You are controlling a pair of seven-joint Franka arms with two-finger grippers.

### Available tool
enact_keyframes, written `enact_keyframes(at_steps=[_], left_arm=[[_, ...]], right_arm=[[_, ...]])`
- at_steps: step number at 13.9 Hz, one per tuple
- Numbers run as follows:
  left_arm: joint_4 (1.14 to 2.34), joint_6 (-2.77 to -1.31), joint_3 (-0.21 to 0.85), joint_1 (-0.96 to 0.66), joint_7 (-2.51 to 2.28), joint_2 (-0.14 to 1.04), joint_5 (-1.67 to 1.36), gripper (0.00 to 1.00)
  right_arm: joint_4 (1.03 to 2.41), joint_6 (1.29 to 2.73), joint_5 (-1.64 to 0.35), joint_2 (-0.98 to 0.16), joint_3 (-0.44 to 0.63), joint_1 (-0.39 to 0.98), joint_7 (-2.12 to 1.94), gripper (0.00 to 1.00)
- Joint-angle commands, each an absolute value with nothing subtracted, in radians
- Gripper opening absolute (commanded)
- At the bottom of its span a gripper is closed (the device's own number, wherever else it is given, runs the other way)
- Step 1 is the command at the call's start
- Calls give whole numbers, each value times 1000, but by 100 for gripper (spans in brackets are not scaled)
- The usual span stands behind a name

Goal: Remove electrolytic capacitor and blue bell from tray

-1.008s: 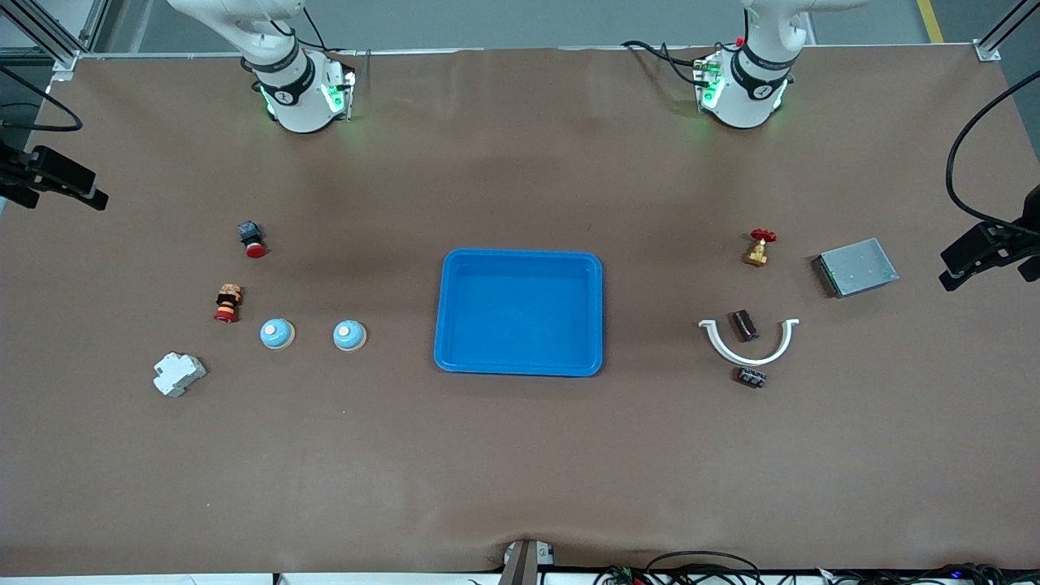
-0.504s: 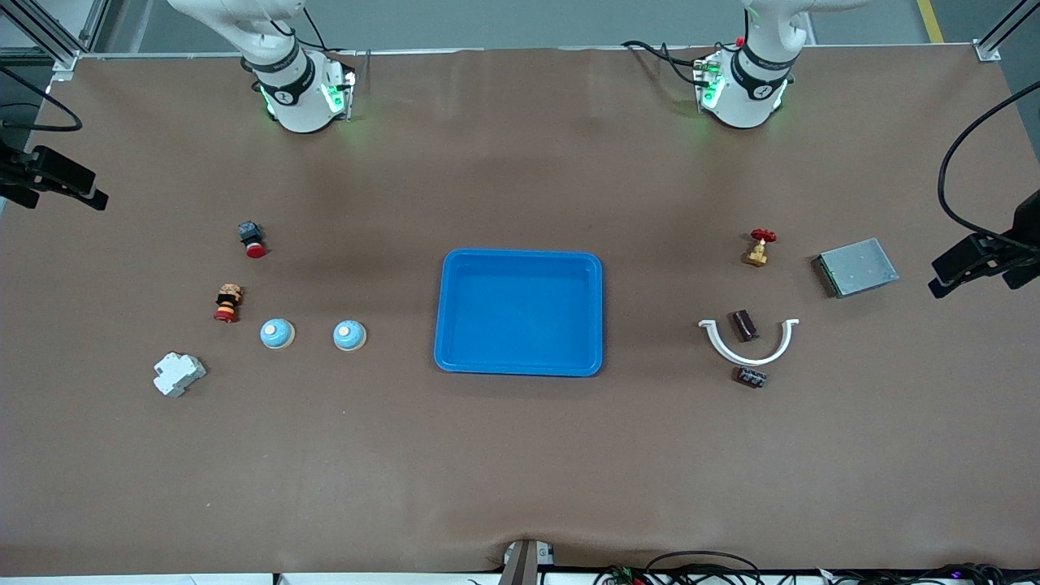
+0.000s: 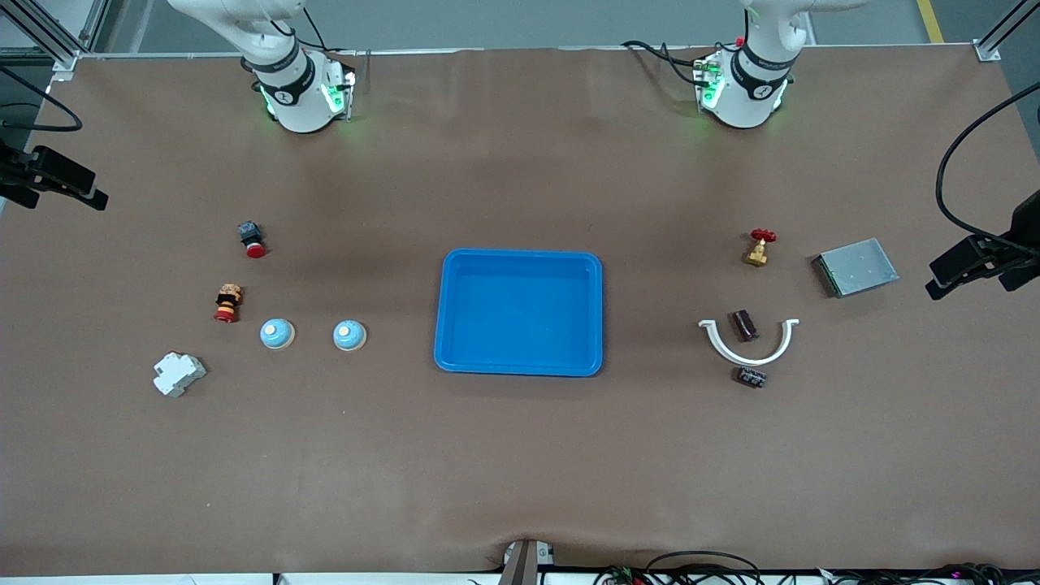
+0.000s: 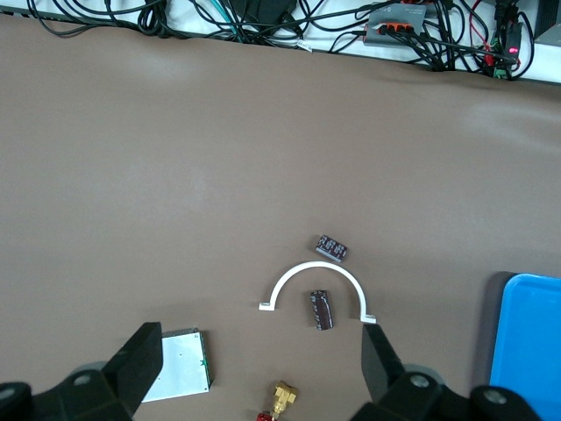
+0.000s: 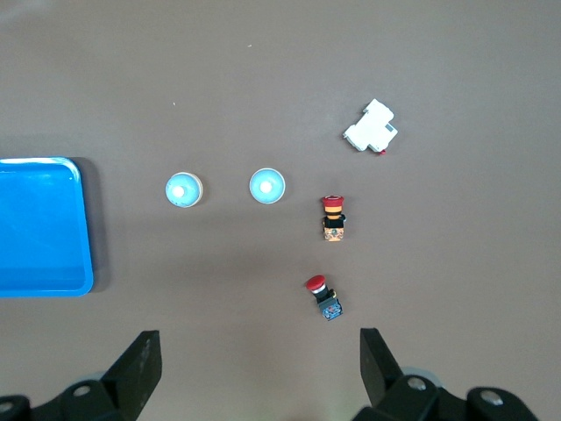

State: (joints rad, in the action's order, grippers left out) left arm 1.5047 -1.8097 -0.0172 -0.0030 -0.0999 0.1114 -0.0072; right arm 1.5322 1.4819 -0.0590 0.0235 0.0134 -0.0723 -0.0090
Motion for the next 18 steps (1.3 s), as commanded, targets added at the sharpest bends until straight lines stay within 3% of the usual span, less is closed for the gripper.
enact_keyframes(at_steps=[1,18], left_arm=[[1503,-1812,-21,-6,-75,103,-35,100],[1505,-1802,-20,-14,-75,54,-54,100]], right_arm=[[1551,1506,-74,37,5,-91,-9,100],[1554,1543,-49,15,5,-89,-14,100]])
